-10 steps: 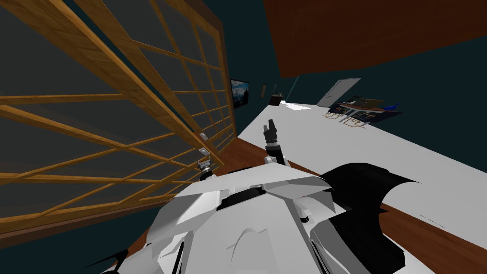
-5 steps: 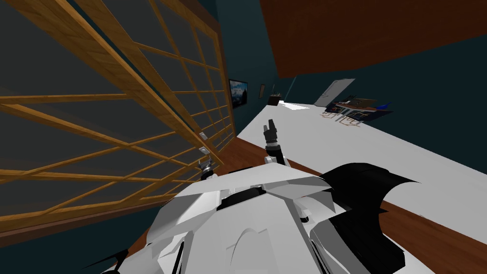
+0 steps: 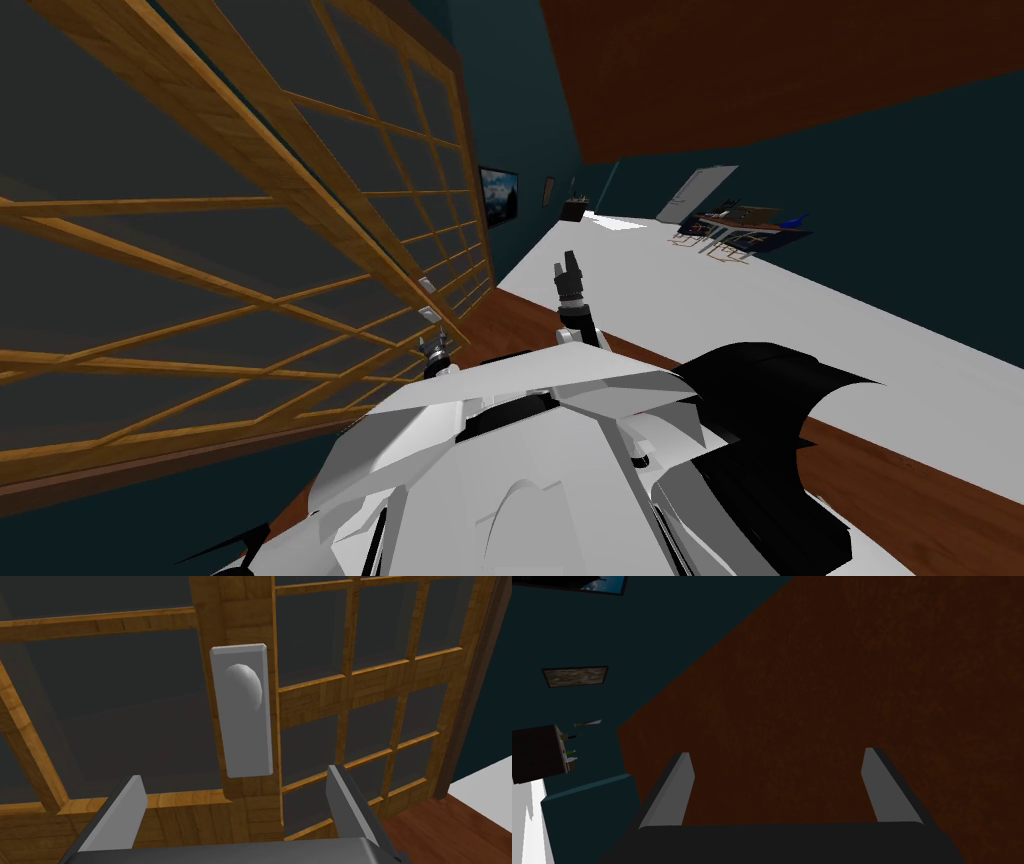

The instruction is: Pull the door open

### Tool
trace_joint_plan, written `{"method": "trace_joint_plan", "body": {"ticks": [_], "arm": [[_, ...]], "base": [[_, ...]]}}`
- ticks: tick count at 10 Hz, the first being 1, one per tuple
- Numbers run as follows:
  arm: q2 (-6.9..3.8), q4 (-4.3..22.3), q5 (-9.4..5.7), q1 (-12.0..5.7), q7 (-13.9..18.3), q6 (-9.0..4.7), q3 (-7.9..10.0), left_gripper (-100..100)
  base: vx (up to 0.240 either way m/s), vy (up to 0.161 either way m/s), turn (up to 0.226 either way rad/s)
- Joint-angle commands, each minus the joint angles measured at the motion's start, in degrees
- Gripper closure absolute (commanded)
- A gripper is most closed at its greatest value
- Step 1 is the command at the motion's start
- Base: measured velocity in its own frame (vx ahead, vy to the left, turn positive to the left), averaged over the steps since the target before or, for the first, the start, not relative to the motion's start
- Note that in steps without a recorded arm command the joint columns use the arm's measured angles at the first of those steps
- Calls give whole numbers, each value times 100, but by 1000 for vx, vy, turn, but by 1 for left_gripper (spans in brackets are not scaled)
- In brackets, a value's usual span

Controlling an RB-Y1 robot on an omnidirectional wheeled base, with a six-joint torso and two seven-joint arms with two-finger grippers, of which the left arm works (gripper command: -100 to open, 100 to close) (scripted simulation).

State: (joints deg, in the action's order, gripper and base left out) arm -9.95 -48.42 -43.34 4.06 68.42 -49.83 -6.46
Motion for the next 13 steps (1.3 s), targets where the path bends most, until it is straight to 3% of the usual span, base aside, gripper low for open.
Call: {"method": "trace_joint_plan", "body": {"ticks": [1,2,9,10,11,13], "arm": [[0,0,0,0,0,0,0,-100],[-152,79,-14,44,222,-38,8,-100],[-925,475,-57,271,1202,-222,65,-100],[-849,401,-52,281,1098,-210,59,-100],[-849,401,-52,281,1098,-210,59,100],[-849,401,-52,281,1098,-210,59,100]], "base": [[-19,8,-5],[111,-18,-63],[219,8,-58],[109,15,-1],[-25,-5,17],[-35,0,-13]]}}
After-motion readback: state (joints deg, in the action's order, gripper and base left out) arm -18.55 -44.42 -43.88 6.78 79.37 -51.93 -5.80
